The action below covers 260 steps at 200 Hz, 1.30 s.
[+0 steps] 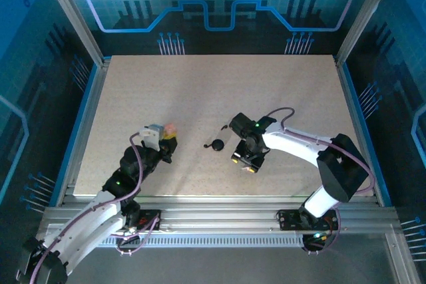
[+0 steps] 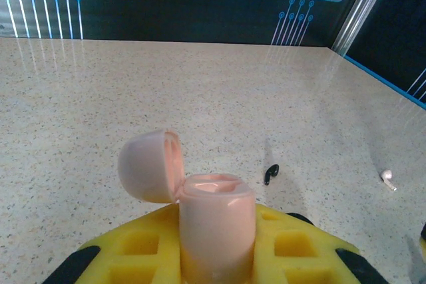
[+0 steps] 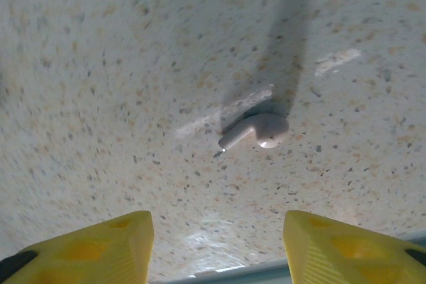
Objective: Insert the wireless bluetooth earbuds into the charging case
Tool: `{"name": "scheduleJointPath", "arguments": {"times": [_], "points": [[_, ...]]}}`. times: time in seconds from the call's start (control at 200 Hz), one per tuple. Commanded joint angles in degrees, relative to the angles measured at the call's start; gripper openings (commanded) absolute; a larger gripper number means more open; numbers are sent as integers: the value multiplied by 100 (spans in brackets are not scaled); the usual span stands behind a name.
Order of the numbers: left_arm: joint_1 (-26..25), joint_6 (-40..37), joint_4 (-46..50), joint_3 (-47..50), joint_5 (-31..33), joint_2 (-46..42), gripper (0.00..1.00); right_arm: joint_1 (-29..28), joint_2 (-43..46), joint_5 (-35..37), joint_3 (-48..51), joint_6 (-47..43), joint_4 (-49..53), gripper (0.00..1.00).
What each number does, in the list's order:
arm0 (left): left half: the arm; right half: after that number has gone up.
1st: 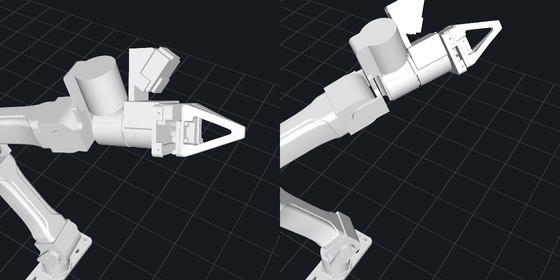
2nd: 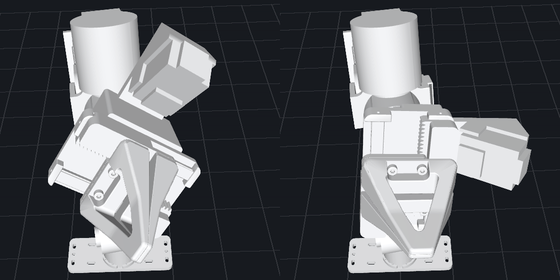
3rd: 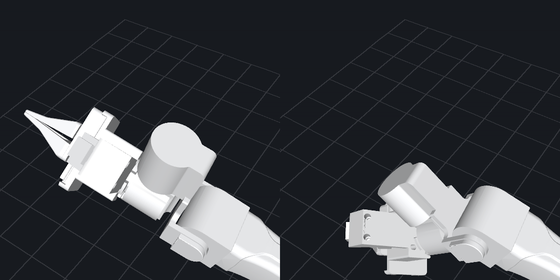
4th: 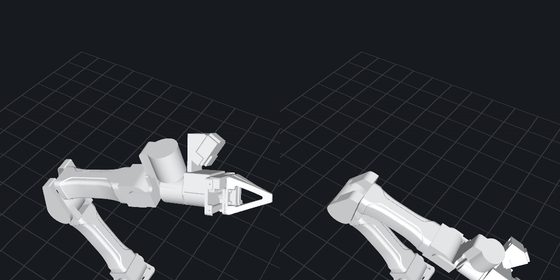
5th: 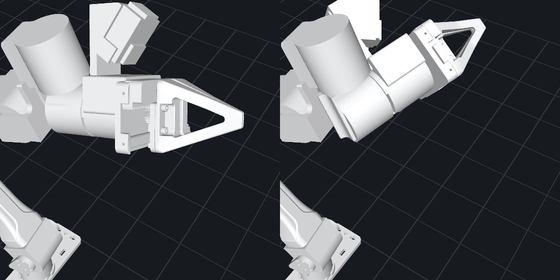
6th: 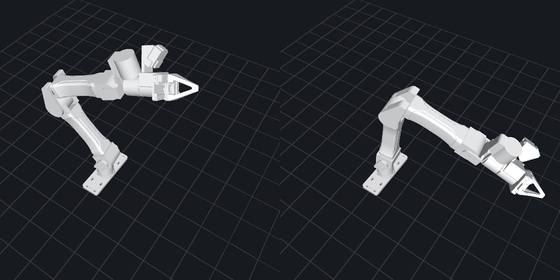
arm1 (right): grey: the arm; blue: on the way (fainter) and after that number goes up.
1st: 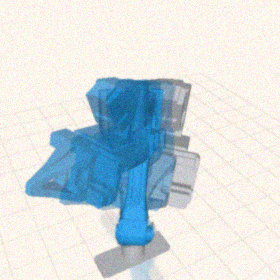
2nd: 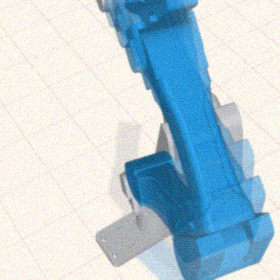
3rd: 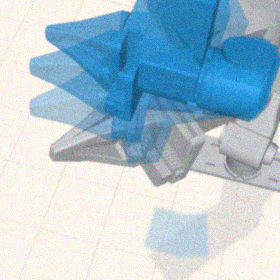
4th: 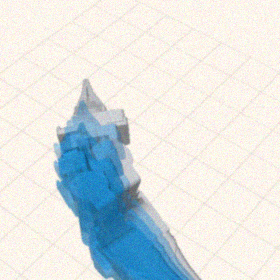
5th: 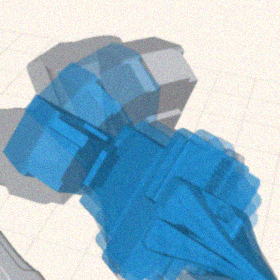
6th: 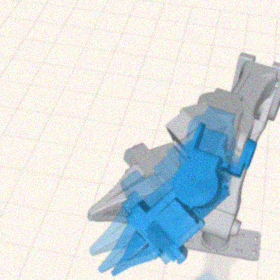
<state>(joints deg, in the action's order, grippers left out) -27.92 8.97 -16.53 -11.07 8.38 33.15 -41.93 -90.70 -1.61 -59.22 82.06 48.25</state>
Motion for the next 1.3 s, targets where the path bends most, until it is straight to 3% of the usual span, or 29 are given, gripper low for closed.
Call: {"name": "scheduleJointPath", "arguments": {"times": [0.0, 0.34, 1.296], "points": [[-25, 93, -91, 18, 146, -122, 17, 95, 321, 561, 71, 1411, 487, 54], [-28, 76, 19, 0, 173, -220, 17, 458, 922, 329, 851, 3075, 107, 48], [-29, 96, 123, 88, 173, -247, 17, 588, -145, -252, 912, 3170, -829, 42]]}}
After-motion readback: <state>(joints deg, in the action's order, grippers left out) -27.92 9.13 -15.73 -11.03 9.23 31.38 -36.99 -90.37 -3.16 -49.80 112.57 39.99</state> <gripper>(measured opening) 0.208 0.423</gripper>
